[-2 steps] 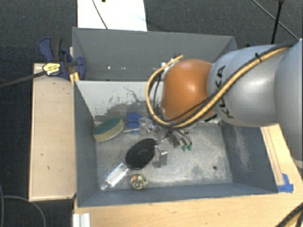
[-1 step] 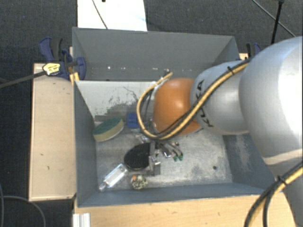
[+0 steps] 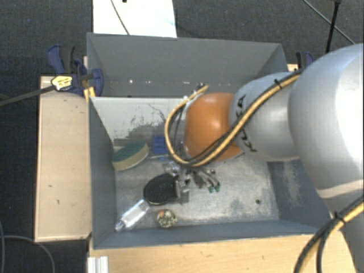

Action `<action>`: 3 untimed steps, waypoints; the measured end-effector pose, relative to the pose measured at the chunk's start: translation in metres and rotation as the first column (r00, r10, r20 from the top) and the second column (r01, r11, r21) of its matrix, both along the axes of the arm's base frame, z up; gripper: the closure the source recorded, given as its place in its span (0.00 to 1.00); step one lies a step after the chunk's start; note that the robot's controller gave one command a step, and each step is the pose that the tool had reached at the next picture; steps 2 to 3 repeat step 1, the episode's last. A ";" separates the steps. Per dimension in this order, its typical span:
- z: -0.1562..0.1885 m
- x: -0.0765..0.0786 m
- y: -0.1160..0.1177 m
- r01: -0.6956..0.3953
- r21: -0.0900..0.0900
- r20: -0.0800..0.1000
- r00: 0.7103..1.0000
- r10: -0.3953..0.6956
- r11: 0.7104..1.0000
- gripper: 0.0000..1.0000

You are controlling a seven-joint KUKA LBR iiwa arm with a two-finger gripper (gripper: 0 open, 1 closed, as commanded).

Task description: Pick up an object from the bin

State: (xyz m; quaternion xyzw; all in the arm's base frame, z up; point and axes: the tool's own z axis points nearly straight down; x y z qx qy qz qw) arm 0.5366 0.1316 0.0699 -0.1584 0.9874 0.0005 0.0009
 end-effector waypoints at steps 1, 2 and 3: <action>0.174 -0.003 -0.011 -0.021 0.000 0.008 1.000 0.021 1.000 1.00; 0.174 -0.003 -0.011 -0.021 0.000 0.008 1.000 0.021 1.000 1.00; 0.174 -0.003 -0.011 -0.021 0.000 0.008 1.000 0.021 1.000 1.00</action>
Offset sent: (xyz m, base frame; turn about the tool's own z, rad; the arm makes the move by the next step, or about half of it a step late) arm -0.0044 -0.0113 0.1688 -0.0261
